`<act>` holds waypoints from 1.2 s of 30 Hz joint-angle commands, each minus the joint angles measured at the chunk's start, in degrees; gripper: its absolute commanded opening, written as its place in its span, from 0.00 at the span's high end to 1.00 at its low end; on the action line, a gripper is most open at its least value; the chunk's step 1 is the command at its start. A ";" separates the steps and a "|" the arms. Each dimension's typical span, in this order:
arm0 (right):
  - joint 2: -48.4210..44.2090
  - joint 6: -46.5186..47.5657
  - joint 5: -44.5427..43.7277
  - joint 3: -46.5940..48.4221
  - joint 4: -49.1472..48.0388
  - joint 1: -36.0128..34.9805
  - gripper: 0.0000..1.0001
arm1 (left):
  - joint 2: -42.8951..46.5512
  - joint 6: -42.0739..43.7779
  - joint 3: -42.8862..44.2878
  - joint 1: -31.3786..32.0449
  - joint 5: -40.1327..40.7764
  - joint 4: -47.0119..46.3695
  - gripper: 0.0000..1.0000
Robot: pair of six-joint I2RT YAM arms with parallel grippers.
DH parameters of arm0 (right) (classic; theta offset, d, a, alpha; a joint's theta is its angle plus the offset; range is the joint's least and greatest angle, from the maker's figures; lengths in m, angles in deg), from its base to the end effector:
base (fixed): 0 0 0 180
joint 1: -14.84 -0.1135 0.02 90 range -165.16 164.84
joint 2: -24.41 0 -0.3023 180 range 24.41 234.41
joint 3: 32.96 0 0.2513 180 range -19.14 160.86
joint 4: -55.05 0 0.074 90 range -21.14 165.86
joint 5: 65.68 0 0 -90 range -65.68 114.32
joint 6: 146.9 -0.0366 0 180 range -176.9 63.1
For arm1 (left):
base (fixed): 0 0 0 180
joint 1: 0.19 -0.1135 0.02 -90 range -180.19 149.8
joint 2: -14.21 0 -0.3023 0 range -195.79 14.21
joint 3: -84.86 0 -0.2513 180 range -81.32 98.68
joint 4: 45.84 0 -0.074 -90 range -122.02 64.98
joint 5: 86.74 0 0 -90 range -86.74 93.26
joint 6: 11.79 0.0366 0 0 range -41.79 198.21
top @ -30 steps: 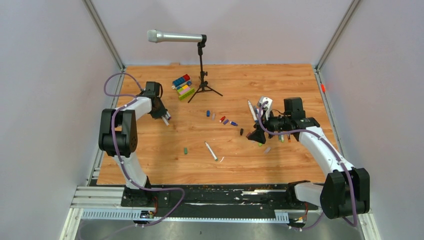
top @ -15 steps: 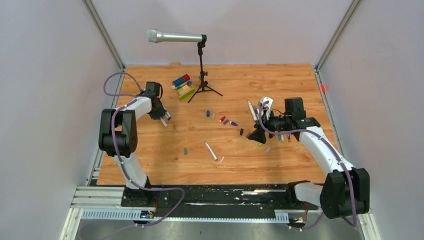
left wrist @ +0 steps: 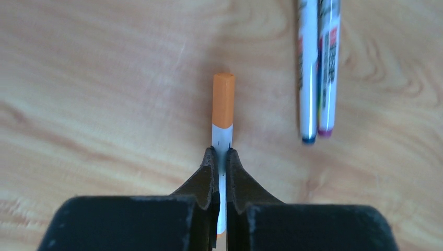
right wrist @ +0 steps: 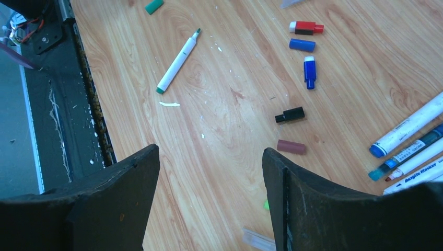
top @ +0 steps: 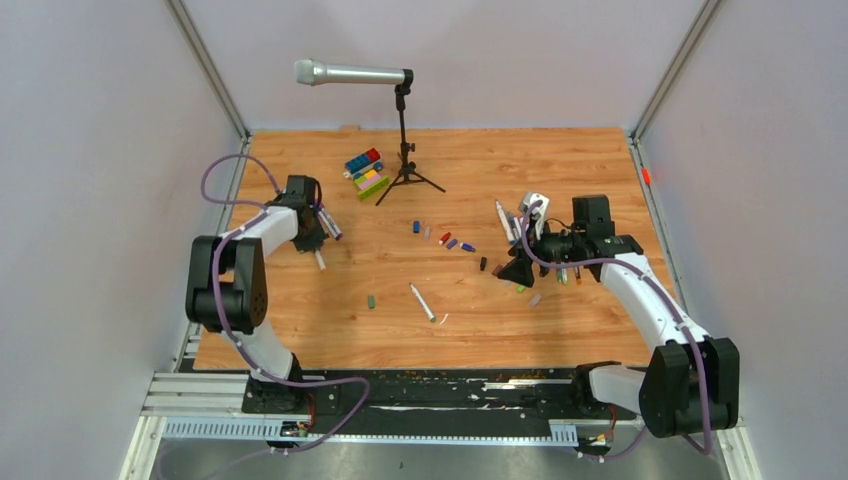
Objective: Open the pen caps
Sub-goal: Pick up the pen from the center of the board, then open the pen cap from the pen.
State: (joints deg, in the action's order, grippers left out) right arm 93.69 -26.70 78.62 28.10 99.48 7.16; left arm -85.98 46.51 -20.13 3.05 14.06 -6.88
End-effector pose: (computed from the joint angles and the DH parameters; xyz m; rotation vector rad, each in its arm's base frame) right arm 0.2137 0.0588 0.2845 -1.0597 1.9296 0.9478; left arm 0.3487 -0.0129 0.2052 -0.7086 2.5599 0.0564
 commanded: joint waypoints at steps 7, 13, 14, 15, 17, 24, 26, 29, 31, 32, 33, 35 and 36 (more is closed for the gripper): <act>-2.42 2.54 11.34 0.66 0.41 0.21 0.29 | 34.76 2.35 -21.89 -0.46 -23.73 -20.88 1.00; -4.04 -2.00 21.31 -3.26 -5.72 0.00 0.29 | 49.10 -15.95 -40.88 0.45 -39.56 -54.56 1.00; -4.58 -4.97 23.21 -4.33 -8.37 -0.12 0.29 | 50.91 -17.86 -42.87 1.54 -39.78 -59.08 1.00; -4.96 -8.15 25.06 -5.60 -11.81 -0.32 0.29 | 52.50 -19.17 -44.42 3.12 -38.80 -61.98 1.00; -5.56 -15.55 27.21 -8.07 -19.73 -1.03 0.29 | 55.00 -20.18 -45.94 7.82 -35.85 -66.02 1.00; -4.08 -24.76 26.95 -9.58 -27.89 -5.87 0.28 | 52.38 -20.82 -46.71 25.28 -23.62 -77.16 1.00; -3.90 -27.80 25.67 -9.95 -29.89 -6.91 0.28 | 48.80 -20.63 -46.34 30.19 -20.61 -81.34 1.00; -3.41 -35.55 21.68 -10.30 -34.66 -8.20 0.28 | 42.93 -19.93 -44.68 36.09 -17.43 -85.52 1.00; -3.04 -40.81 18.99 -10.56 -37.38 -8.83 0.28 | 38.77 -19.36 -43.32 39.65 -15.72 -88.49 1.00; -2.82 -42.81 18.43 -10.73 -38.65 -9.04 0.28 | 36.61 -19.25 -42.53 41.07 -15.10 -89.96 1.00; -2.55 -44.14 18.16 -10.91 -39.59 -9.29 0.29 | 34.55 -19.19 -41.68 42.35 -14.60 -91.29 1.00; -2.19 -45.54 17.38 -11.03 -40.11 -10.10 0.29 | 30.31 -19.43 -40.13 44.51 -13.93 -94.20 1.00; -2.07 -45.76 16.96 -11.11 -40.10 -10.65 0.29 | 28.43 -19.57 -39.32 45.42 -13.69 -95.77 1.00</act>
State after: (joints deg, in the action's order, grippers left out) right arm 91.00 -65.37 98.03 17.61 65.16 -2.07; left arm -52.56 26.88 -63.74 45.37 -3.68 -91.40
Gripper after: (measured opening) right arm 0.715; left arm 0.018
